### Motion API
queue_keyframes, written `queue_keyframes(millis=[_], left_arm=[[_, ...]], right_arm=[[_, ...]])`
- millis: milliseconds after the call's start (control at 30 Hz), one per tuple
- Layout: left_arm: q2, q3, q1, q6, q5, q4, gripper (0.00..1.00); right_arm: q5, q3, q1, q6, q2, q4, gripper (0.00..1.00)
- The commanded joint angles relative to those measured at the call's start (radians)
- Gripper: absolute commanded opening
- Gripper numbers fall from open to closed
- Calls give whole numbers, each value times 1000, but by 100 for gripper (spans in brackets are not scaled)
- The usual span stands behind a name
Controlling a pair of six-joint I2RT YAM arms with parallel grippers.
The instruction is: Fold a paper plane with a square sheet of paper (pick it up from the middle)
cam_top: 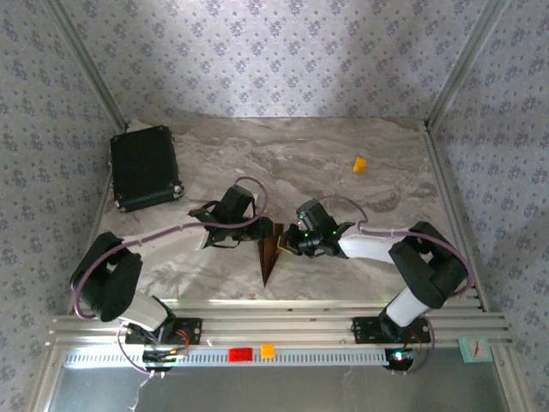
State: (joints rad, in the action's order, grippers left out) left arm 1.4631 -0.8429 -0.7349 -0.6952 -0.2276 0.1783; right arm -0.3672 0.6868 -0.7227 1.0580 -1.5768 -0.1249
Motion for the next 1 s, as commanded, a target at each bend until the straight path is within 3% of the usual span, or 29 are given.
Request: queue_keyframes(millis=[0,267,700,967], left_arm=[[-61,32,-22,17,-28,57,43],[-140,141,-92,-37,-12,48,51],[-6,118,-128,0,-65,-31,52],[58,64,-138,37,-54,-2,47]], right_arm=[[-19,-19,10,17,-12,-24,10],[-28,-20,12,27,-31,-49,10],[-38,-20,8,34,-52,-72,10],[-42,-24,8,34,-50,-75,10]])
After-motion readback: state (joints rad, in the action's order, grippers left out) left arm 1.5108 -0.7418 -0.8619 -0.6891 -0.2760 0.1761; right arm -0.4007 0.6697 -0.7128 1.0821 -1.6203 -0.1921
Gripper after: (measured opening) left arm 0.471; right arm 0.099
